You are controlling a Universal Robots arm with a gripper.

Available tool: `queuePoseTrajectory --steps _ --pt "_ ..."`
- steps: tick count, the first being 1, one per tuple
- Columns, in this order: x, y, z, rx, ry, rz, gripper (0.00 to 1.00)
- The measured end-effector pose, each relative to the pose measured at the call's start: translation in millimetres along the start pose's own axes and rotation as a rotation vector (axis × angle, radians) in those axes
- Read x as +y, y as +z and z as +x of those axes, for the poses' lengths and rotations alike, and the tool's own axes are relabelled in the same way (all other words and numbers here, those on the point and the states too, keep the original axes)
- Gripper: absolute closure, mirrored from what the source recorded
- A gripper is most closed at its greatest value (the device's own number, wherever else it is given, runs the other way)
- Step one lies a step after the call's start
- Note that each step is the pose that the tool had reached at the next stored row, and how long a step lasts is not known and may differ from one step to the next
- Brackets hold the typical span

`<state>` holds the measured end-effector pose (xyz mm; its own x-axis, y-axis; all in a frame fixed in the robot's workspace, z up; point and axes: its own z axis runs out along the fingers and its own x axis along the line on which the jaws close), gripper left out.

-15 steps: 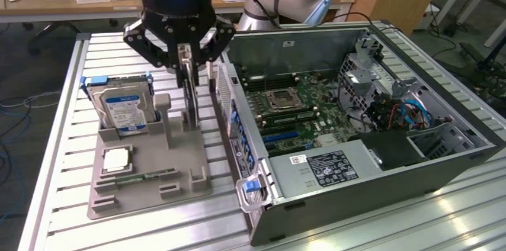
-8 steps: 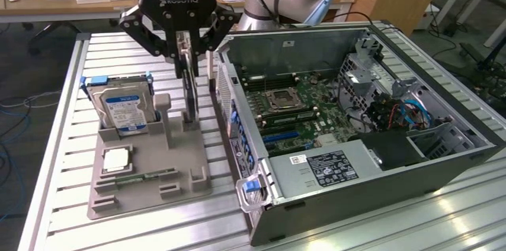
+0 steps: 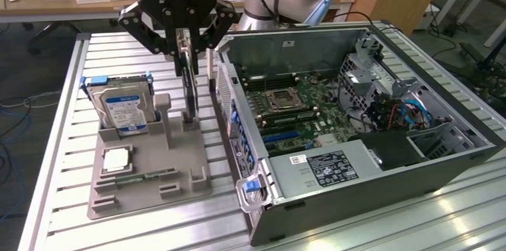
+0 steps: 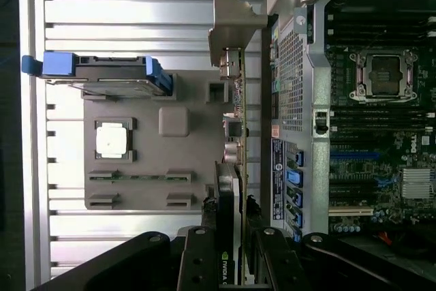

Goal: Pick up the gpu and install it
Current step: 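Pick up the gpu and move the gpu toward the slot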

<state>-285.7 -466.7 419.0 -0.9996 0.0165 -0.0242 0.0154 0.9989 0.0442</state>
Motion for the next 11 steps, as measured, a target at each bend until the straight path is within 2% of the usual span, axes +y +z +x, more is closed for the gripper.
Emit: queuePoseTrajectory --steps 5,11 --pt "0.3 -4.0 -0.1 0.0 0.0 0.0 0.73" --pt "0.4 -4.3 -1.0 0.0002 0.0 0.0002 0.73"
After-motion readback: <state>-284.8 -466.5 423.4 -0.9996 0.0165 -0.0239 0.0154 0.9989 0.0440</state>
